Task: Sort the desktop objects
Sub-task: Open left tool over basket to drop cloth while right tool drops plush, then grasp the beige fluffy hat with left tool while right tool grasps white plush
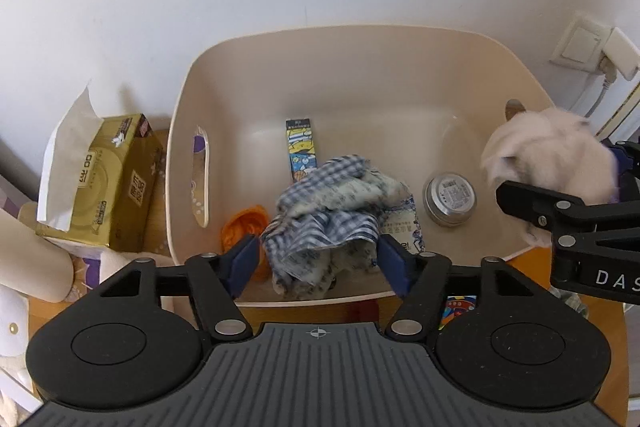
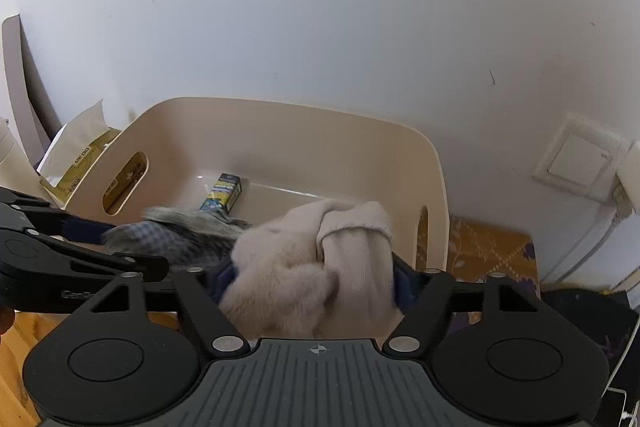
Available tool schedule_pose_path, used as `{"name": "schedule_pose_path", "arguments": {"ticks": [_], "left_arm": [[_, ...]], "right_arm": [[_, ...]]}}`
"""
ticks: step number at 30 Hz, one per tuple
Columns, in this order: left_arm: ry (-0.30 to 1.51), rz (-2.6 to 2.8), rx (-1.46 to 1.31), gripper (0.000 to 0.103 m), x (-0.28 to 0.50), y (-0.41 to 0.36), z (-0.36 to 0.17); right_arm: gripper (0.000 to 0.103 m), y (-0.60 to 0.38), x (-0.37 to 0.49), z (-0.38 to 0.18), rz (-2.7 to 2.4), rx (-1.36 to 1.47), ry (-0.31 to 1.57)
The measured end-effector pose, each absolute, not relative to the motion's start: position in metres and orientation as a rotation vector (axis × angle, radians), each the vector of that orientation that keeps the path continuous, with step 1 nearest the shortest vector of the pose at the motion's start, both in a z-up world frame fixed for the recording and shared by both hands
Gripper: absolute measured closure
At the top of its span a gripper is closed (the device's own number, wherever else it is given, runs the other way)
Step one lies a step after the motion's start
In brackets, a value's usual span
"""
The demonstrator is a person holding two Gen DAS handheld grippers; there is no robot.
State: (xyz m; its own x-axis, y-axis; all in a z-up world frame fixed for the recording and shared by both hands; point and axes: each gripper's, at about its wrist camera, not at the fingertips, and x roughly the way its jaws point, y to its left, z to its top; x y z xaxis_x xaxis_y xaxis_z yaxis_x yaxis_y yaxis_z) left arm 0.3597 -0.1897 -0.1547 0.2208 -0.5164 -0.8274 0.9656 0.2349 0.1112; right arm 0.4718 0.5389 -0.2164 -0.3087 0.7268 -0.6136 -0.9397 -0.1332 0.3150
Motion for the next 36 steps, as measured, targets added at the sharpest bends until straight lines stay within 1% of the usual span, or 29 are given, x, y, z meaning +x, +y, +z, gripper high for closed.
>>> {"name": "schedule_pose_path", "arguments": {"ticks": [1,2,3,4,5,6,16,24,36], "left_arm": [[0.75,-1.169,0.73,0.031,0.361,-0.19,-0.156],[0.744,-1.177,0.726,0.028,0.358,-0.185,-0.153],[0.737,-1.19,0.72,0.027,0.357,-0.183,-0.151],[0.73,-1.2,0.716,0.027,0.355,-0.181,-0.15],[0.722,-1.211,0.713,0.026,0.354,-0.179,-0.148],[0.715,-1.217,0.711,0.026,0.352,-0.177,-0.147],[0.653,-1.244,0.698,0.024,0.344,-0.153,-0.127],[0.609,-1.212,0.714,0.021,0.357,-0.121,-0.116],[0.562,-1.149,0.816,0.021,0.396,-0.08,-0.136]], "right_arm": [[0.021,0.538,0.472,-0.216,1.726,-0.37,0.794],[0.016,0.537,0.472,-0.217,1.723,-0.366,0.795],[0.01,0.535,0.472,-0.216,1.721,-0.361,0.795],[0.007,0.534,0.473,-0.216,1.721,-0.353,0.795],[0.002,0.532,0.474,-0.215,1.723,-0.346,0.795],[0.0,0.531,0.473,-0.215,1.726,-0.34,0.792],[0.0,0.507,0.481,-0.199,1.72,-0.33,0.737],[0.0,0.471,0.489,-0.206,1.72,-0.347,0.728],[0.0,0.438,0.481,-0.232,1.732,-0.384,0.786]]}}
